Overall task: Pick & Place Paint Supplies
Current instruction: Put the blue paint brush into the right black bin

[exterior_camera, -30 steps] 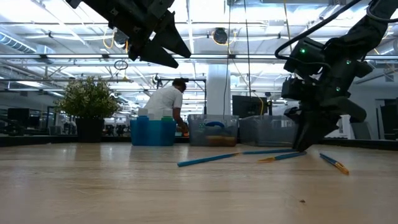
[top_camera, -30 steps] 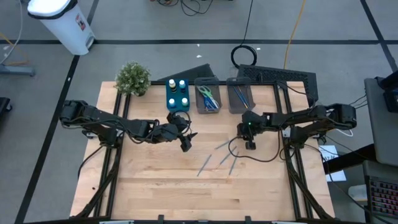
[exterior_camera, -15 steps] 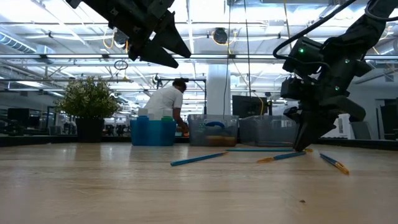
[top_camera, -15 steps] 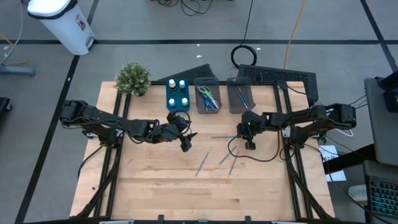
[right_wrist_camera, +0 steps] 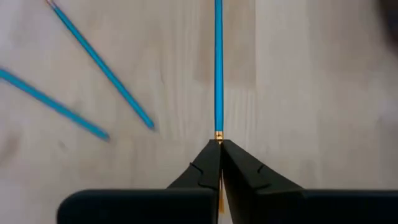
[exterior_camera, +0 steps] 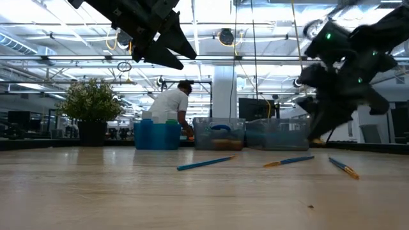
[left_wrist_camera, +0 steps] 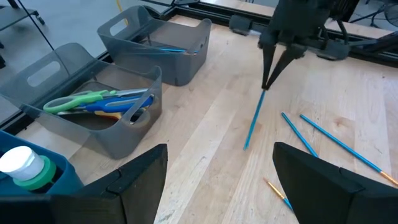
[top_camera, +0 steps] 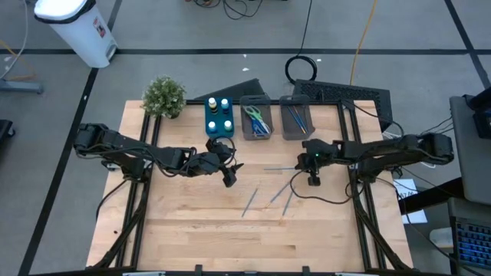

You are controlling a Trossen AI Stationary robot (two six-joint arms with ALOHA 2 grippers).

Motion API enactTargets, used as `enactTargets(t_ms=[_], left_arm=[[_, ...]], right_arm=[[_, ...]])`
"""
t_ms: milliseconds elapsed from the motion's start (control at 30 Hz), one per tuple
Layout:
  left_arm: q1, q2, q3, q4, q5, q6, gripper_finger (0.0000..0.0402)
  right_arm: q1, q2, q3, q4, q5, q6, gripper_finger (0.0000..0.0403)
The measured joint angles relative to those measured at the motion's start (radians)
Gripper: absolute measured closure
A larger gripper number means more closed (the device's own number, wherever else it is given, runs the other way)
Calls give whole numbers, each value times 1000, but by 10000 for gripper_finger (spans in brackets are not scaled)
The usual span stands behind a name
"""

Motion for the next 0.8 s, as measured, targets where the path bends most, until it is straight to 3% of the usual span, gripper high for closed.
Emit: enactTargets(t_ms=[200, 567, 800], left_arm=[[0, 0, 0, 2, -1, -2, 101], [3, 0, 0, 24, -1, -3, 101], [23, 0, 0, 23, 0, -9, 101]], right_arm=[[18, -117, 1, 13, 14, 80, 402], [13, -248, 1, 120, 285, 198, 402], [-110, -247, 3, 223, 346, 214, 402]])
